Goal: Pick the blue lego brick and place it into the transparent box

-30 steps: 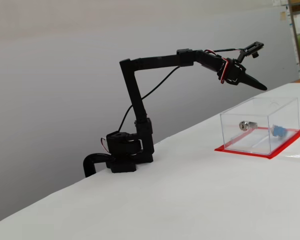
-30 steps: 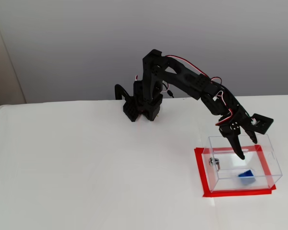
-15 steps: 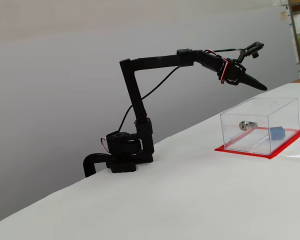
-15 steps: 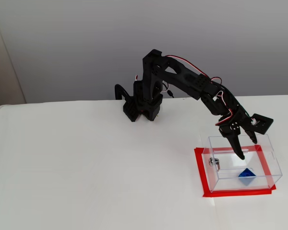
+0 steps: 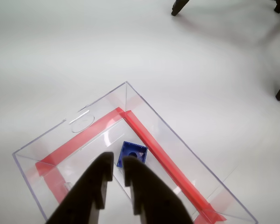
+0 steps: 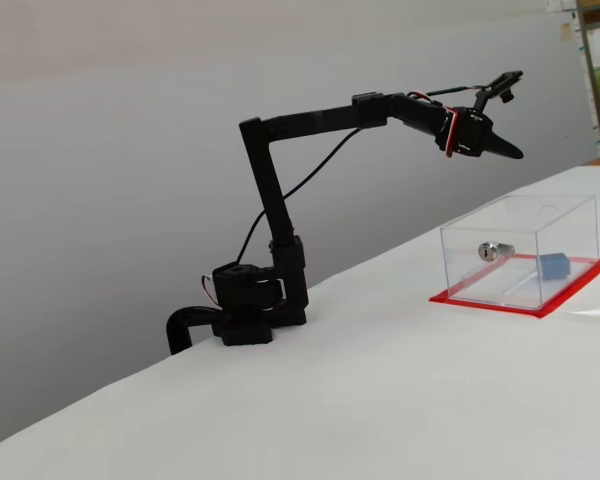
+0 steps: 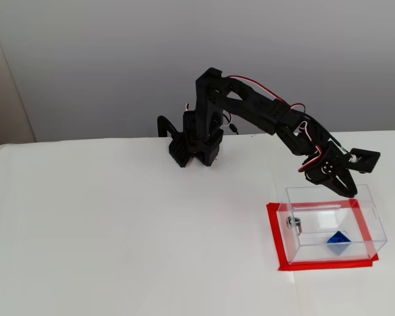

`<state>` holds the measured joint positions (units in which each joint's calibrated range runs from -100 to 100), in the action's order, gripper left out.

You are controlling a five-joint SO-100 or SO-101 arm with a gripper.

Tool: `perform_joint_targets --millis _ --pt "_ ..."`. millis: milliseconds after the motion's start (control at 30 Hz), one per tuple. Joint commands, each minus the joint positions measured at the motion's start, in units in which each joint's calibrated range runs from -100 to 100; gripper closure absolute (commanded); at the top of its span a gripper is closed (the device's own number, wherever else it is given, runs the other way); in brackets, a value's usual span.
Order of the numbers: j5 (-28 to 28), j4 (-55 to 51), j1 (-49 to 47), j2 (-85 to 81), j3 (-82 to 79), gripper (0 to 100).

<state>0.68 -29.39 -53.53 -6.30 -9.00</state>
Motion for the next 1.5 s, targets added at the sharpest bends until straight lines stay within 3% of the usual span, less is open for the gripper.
perform_joint_targets --millis 0,367,1467 --pt "0.5 0.5 2.3 -1.8 3.5 98" --pt "0.3 -0.2 12.4 -12.9 -2.8 98" --pt "-0.2 0.5 53.2 -54.7 -43.1 98"
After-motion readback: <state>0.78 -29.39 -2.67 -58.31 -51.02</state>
